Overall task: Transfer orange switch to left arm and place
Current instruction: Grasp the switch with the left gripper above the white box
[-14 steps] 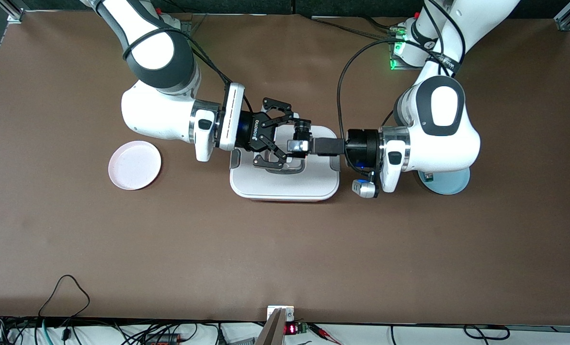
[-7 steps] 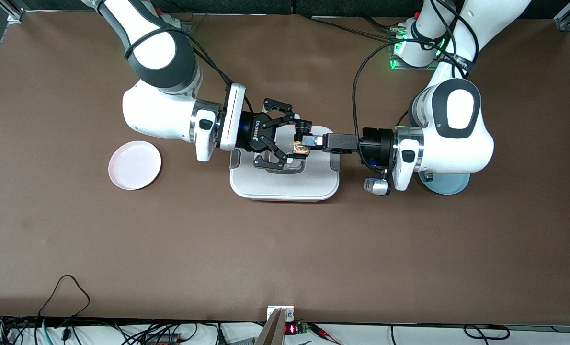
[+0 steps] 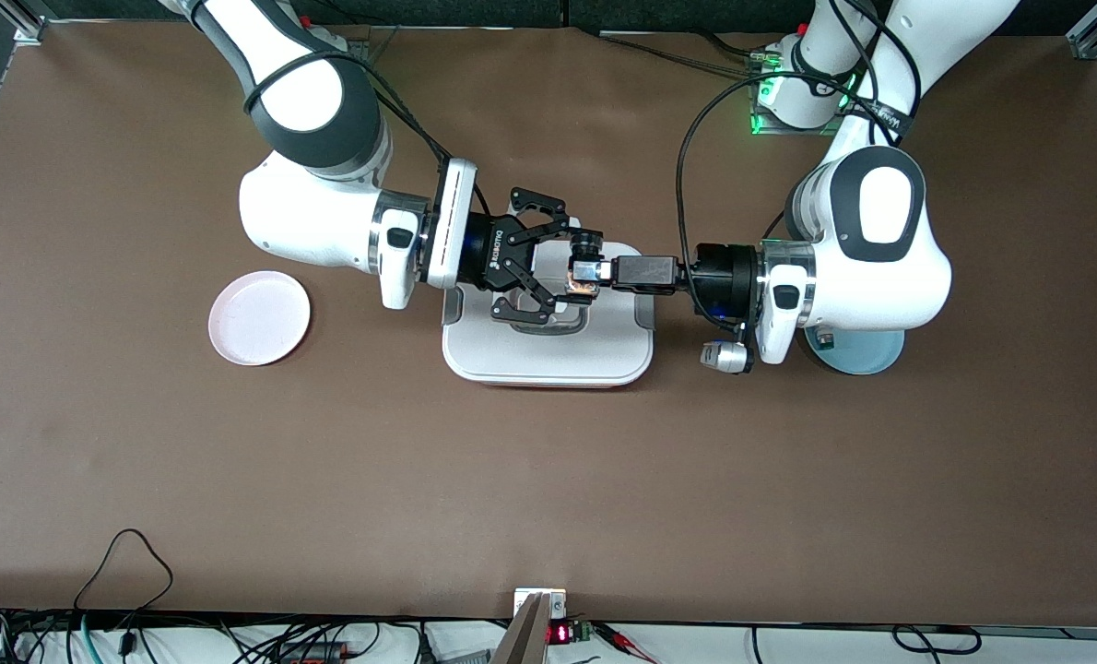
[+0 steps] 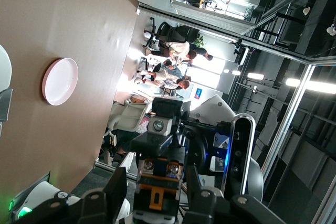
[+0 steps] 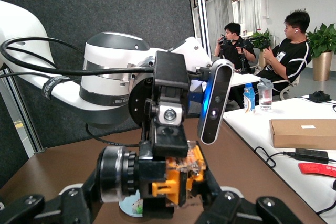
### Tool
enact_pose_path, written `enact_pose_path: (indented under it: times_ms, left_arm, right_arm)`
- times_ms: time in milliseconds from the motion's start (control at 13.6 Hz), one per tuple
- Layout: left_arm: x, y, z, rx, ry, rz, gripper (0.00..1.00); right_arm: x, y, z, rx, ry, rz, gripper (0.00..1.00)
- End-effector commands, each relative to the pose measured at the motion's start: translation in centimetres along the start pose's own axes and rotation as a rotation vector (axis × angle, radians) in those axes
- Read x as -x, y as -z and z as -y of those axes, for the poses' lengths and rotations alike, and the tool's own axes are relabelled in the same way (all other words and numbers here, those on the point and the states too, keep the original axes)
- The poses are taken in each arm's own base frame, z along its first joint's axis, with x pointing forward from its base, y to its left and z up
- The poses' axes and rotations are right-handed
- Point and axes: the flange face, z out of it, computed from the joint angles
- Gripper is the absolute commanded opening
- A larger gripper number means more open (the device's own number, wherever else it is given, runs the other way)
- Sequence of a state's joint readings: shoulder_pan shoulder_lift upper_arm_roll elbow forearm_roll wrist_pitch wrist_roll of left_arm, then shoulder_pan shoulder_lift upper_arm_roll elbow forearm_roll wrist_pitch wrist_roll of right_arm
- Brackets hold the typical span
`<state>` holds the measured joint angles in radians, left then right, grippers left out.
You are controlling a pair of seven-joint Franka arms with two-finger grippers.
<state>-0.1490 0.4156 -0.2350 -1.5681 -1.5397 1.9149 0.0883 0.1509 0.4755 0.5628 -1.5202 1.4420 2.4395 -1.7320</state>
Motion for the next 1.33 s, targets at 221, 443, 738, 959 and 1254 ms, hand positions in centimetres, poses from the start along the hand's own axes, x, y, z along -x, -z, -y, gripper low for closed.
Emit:
enact_pose_path:
  times_ms: [221, 443, 738, 959, 1254]
  left_arm:
    - [0.6, 0.0, -0.4, -0.014, -0.014, -0.013, 0.00]
    - [0.6, 0.0, -0.4, -0.014, -0.016, -0.013, 0.00]
    - [0.6, 0.0, -0.5, -0.013, -0.017, -0.013, 0.00]
    - [0.6, 0.0, -0.5, -0.013, -0.017, -0.013, 0.00]
    - [0.4, 0.4, -0.2, -0.042, -0.029, -0.017, 0.00]
  right_arm:
    - [-0.6, -0.5, -0.1, 0.012, -0.011, -0.025, 0.24]
    - [-0.3, -0.5, -0.1, 0.011, -0.020, -0.025, 0.35]
    - [-0.3, -0.2, -0.2, 0.011, -0.086, -0.025, 1.00]
    - [-1.0, 0.8, -0.7, 0.028, -0.077, -0.027, 1.00]
    - [-0.3, 6.1, -3.3, 0.107, -0.076, -0.008, 1.00]
